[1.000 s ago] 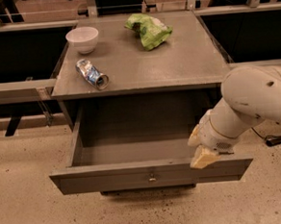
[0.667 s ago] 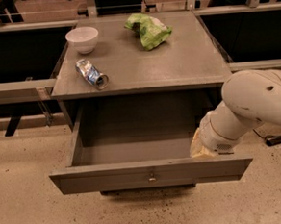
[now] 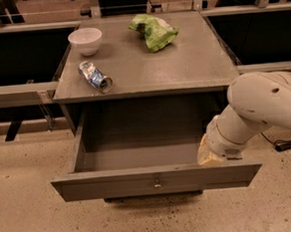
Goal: Close top drawer
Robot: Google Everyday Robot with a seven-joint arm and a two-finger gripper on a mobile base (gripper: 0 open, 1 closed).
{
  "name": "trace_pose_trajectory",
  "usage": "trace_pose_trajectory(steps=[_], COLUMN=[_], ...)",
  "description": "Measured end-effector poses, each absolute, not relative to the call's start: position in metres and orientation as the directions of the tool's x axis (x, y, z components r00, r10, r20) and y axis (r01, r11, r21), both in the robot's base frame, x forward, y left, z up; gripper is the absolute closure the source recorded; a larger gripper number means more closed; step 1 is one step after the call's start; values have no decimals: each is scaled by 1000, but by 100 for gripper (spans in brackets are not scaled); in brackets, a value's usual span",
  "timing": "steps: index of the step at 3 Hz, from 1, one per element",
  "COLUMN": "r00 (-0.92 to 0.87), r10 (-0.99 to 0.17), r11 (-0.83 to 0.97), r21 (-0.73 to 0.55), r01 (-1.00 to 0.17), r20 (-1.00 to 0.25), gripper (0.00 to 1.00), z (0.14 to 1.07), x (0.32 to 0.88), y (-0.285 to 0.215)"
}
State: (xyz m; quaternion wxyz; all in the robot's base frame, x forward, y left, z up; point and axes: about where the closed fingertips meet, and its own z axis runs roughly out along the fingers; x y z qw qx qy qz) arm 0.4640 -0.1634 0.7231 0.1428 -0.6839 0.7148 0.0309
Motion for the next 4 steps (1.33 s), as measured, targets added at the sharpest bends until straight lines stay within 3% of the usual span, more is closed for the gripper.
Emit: trace_pose_trajectory(steps=[2,4], r00=[-39,-32], r10=[-981,-963], r11=[44,33], r21=[-25,3], r01=[-999,-999], r20=[-192,-267], gripper=[100,100], z=[736,652], x=[440,374], y=[-157,-151])
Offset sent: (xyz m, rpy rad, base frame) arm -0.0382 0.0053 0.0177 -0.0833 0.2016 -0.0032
